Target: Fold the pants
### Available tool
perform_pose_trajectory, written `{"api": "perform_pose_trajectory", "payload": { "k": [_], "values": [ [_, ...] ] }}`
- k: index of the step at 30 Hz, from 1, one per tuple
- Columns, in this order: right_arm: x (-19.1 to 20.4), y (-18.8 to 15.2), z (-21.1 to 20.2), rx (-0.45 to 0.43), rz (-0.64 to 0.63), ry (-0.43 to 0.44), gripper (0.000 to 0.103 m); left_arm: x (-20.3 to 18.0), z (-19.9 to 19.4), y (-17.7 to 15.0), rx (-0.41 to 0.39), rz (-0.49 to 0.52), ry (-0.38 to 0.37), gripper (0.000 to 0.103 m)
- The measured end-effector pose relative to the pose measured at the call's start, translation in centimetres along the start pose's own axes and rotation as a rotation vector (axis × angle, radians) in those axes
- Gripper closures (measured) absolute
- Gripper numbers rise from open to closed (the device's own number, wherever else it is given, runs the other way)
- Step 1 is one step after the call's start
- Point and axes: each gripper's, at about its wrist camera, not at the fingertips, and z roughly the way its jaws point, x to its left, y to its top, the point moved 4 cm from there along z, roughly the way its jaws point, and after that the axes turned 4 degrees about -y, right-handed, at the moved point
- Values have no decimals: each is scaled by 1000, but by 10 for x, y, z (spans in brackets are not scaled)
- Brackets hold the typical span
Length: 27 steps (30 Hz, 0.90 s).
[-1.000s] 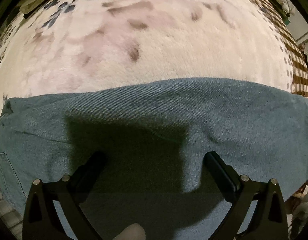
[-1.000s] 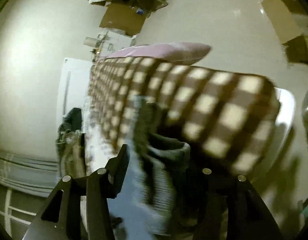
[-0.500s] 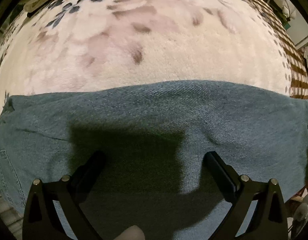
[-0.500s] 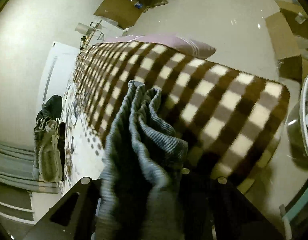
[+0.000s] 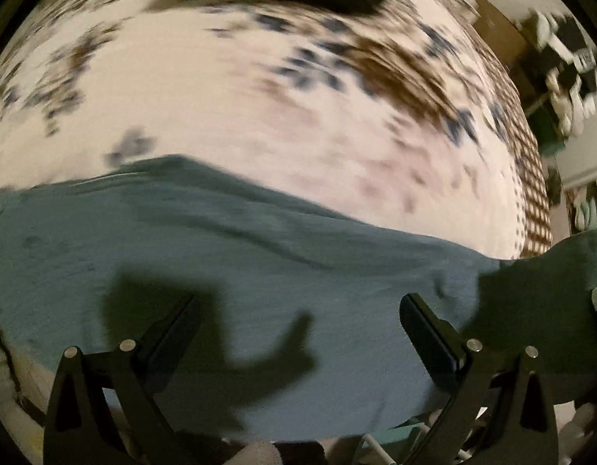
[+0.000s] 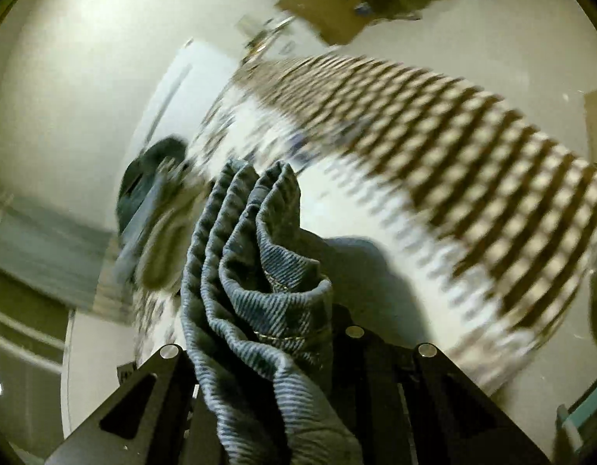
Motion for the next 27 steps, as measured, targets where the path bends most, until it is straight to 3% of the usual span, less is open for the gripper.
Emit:
{"api": "perform_pose_trajectory", "payload": {
  "k": [6, 11, 16, 18, 20, 21, 22, 24, 27],
  "values": [
    [84, -100, 59, 146, -109, 33, 87, 102, -44, -20, -12, -107, 29, 0],
    [117, -188, 124, 247, -201, 0, 87, 178, -52, -32, -12, -151, 97, 0],
    [133, -266, 183, 320, -355, -124, 86, 229, -51, -43, -1, -203, 126, 0],
    [135, -284, 194, 331, -379, -197, 81, 246, -53, -48, 1, -231, 130, 0],
    [142, -290, 197, 313, -371, -248, 66, 258, -55, -52, -4, -254, 134, 0],
    [148, -296, 196, 323, -358, -240, 49, 265, -56, -54, -5, -267, 140, 0],
    [155, -299, 196, 343, -350, -233, 41, 272, -57, -57, -5, -283, 147, 0],
    [165, -305, 196, 407, -329, -200, 39, 284, -56, -61, -2, -320, 161, 0],
    [175, -297, 189, 552, -191, -18, 39, 299, -57, -68, -1, -365, 171, 0]
  ]
}}
